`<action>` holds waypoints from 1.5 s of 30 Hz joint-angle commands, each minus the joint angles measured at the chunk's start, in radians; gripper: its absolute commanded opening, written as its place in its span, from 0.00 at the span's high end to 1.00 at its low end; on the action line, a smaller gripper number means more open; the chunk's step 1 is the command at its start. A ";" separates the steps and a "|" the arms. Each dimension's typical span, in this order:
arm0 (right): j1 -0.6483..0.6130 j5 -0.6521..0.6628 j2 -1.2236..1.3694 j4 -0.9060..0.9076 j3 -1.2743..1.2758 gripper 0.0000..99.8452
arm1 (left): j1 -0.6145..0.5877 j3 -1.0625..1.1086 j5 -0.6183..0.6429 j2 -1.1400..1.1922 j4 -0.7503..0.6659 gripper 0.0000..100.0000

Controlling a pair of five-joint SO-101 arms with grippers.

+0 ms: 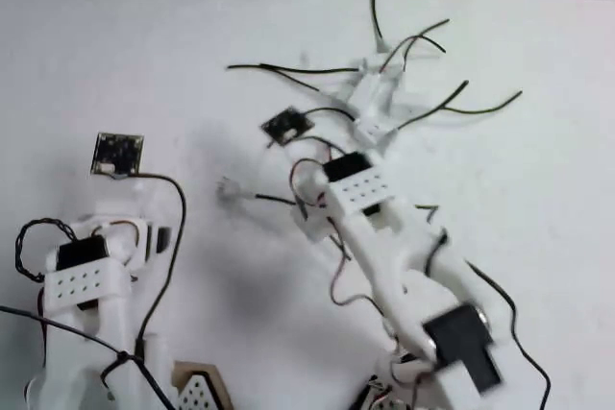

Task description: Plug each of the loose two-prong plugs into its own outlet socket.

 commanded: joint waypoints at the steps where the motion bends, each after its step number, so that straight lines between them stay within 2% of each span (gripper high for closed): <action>1: 0.044 0.006 -0.208 0.071 -0.029 0.98 | -0.008 -0.008 0.012 -0.028 -0.020 0.75; 12: 0.156 0.008 -0.728 0.289 -0.029 0.98 | -0.005 -0.008 0.012 -0.028 -0.020 0.75; 18: 0.153 0.008 -0.862 0.277 -0.029 0.98 | -0.005 -0.008 0.012 -0.028 -0.020 0.75; 25: 0.153 -0.002 -0.653 0.145 -0.023 0.98 | -0.005 -0.006 0.012 -0.028 -0.020 0.75; 31: 0.153 -0.002 -0.486 0.216 -0.021 0.98 | -0.007 -0.006 0.012 -0.028 -0.020 0.75; 35: 0.153 -0.002 -0.395 0.315 -0.006 0.87 | -0.005 -0.006 0.012 -0.028 -0.020 0.75; 38: 0.114 0.009 -0.315 0.318 0.066 0.80 | -0.005 -0.006 0.012 -0.028 -0.020 0.75; 45: -0.001 0.041 -0.147 0.116 0.170 0.84 | -0.007 -0.005 0.012 -0.028 -0.020 0.75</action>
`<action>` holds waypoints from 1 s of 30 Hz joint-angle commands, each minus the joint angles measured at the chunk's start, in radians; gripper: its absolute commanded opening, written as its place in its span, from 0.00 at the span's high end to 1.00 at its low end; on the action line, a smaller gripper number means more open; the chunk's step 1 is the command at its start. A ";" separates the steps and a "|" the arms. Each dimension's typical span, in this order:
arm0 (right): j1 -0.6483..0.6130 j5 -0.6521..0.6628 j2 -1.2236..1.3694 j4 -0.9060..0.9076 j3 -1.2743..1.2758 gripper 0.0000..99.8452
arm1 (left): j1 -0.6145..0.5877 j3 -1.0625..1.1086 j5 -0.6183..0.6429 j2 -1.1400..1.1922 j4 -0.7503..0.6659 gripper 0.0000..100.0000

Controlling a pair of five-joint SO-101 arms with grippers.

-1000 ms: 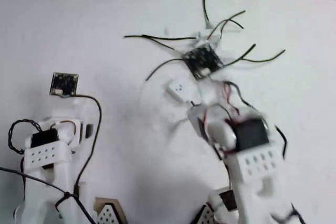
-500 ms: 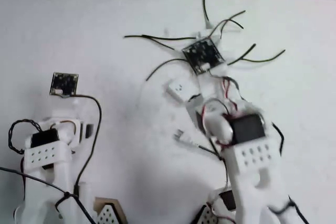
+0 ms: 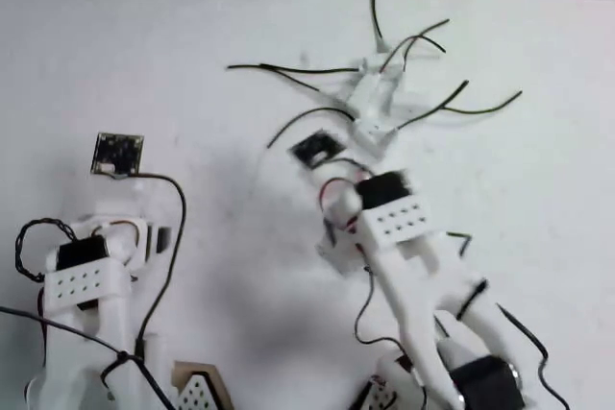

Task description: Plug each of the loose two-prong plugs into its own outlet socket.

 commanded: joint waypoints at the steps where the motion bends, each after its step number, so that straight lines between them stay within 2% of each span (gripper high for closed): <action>1: -0.027 0.009 0.064 -0.101 0.000 0.84 | -0.007 -0.005 0.012 -0.028 -0.020 0.75; 7: -0.022 0.017 0.209 -0.180 -0.006 0.84 | -0.007 -0.005 0.012 -0.028 -0.020 0.75; 15: -0.030 0.017 0.344 -0.182 -0.055 0.85 | -0.007 -0.005 0.012 -0.028 -0.020 0.75; 17: -0.030 0.017 0.367 -0.182 -0.080 0.88 | -0.007 -0.005 0.012 -0.028 -0.020 0.75; 20: -0.030 0.011 0.378 -0.179 -0.143 0.99 | -0.007 -0.005 0.012 -0.028 -0.020 0.75; 22: -0.030 0.009 0.363 -0.159 -0.187 0.97 | -0.007 -0.005 0.012 -0.028 -0.020 0.75; 24: -0.030 0.006 0.332 -0.134 -0.230 0.99 | -0.007 -0.005 0.012 -0.028 -0.020 0.75; 30: -0.022 -0.195 0.176 -0.124 -0.364 0.98 | -0.007 -0.005 0.012 -0.028 -0.020 0.75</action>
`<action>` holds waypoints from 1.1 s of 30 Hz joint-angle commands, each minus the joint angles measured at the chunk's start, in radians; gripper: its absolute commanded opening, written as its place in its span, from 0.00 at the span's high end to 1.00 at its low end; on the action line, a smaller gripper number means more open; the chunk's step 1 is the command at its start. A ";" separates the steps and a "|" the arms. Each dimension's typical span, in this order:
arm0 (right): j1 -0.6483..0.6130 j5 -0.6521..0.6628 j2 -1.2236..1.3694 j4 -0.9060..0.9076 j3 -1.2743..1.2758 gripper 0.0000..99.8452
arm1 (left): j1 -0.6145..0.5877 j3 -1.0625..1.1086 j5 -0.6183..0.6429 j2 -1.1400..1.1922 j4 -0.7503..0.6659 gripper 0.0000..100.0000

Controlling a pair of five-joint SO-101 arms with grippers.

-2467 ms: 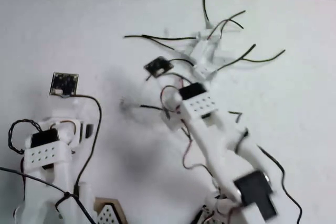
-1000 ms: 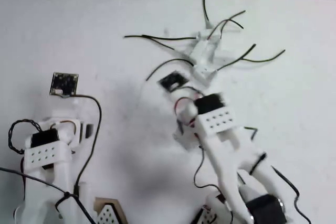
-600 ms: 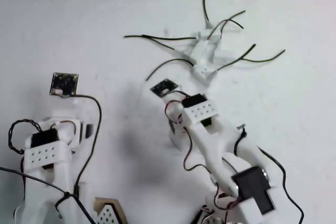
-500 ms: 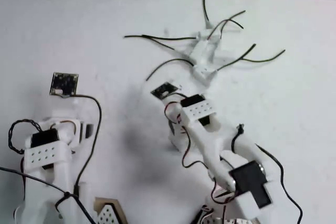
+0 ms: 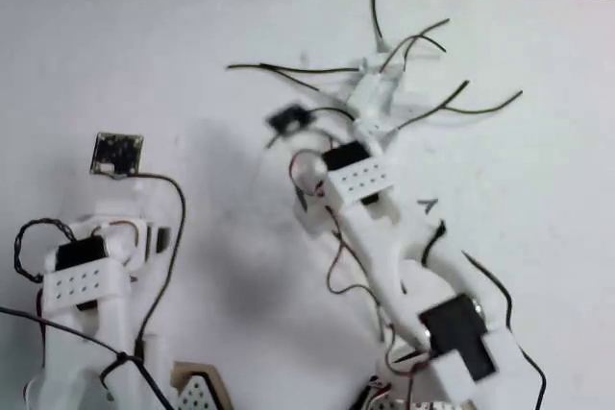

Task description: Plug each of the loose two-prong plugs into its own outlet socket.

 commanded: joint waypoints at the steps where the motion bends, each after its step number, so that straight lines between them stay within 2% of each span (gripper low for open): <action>1: -0.001 -0.138 -0.134 0.005 -0.106 0.98 | -0.007 -0.005 0.012 -0.028 -0.020 0.75; 6: -0.001 -0.397 -0.216 0.005 -0.199 0.98 | -0.007 -0.005 0.012 -0.028 -0.020 0.75; 13: 0.024 -0.624 -0.226 -0.058 -0.204 0.98 | -0.007 -0.005 0.012 -0.028 -0.020 0.75; 18: 0.136 -0.651 -0.226 -0.179 -0.115 0.98 | -0.007 -0.005 0.012 -0.028 -0.018 0.75; 25: 0.199 -0.643 -0.236 -0.185 0.037 0.97 | -0.007 -0.005 0.012 -0.028 -0.018 0.75; 30: 0.197 -0.640 -0.236 -0.113 0.051 0.82 | -0.007 -0.005 0.011 -0.028 -0.018 0.75; 33: 0.197 -0.624 -0.236 -0.054 0.051 0.79 | -0.007 -0.005 0.011 -0.028 -0.018 0.75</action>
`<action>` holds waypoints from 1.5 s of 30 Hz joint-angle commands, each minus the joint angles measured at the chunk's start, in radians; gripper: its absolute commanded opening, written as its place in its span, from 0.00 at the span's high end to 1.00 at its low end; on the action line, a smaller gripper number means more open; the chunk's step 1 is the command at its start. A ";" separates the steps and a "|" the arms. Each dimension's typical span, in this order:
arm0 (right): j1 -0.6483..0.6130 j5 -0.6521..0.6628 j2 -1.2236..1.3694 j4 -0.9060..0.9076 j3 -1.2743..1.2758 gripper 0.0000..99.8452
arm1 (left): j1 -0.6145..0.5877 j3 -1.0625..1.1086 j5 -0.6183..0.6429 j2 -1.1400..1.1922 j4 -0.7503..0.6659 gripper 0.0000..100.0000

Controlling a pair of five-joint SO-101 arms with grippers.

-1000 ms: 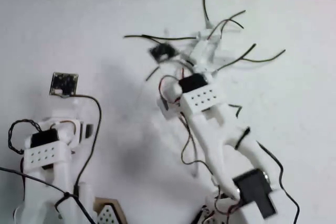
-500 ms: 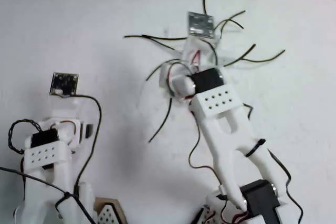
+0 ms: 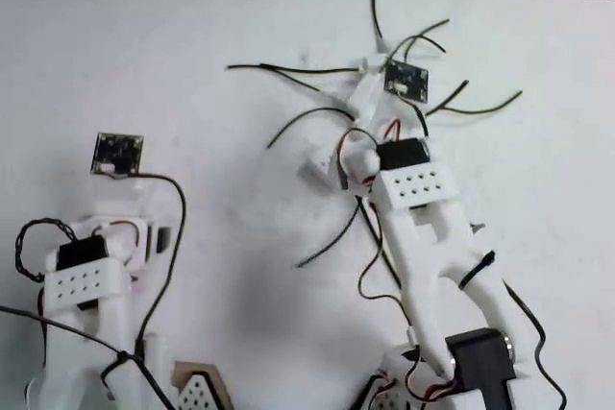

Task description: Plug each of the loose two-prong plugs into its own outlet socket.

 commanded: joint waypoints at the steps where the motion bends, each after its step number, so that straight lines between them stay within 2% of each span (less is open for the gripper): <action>1: 0.012 0.049 -0.058 0.061 -0.008 0.80 | -0.007 -0.005 0.011 -0.028 -0.018 0.75; 5: 0.031 0.178 -0.097 0.105 -0.008 0.80 | -0.007 -0.003 0.011 -0.028 -0.018 0.75; 7: 0.058 0.282 -0.140 0.105 -0.008 0.80 | -0.007 -0.003 0.011 -0.028 -0.018 0.75; 12: 0.090 0.747 -0.196 0.104 -0.008 0.80 | -0.007 -0.003 0.011 -0.028 -0.020 0.75; 15: 0.084 0.891 -0.196 0.101 -0.008 0.80 | -0.007 -0.003 0.011 -0.028 -0.020 0.75; 23: 0.061 0.896 -0.163 -0.105 0.012 0.81 | -0.007 -0.003 0.011 -0.028 -0.020 0.75; 28: -0.001 0.895 -0.031 -0.251 0.008 0.99 | -0.007 -0.003 0.011 -0.028 -0.020 0.75; 35: -0.027 0.895 0.182 -0.463 -0.005 0.96 | -0.007 -0.003 0.011 -0.028 -0.020 0.75; 45: 0.053 0.895 0.527 -0.475 -0.261 0.96 | -0.007 -0.002 0.011 -0.028 -0.020 0.75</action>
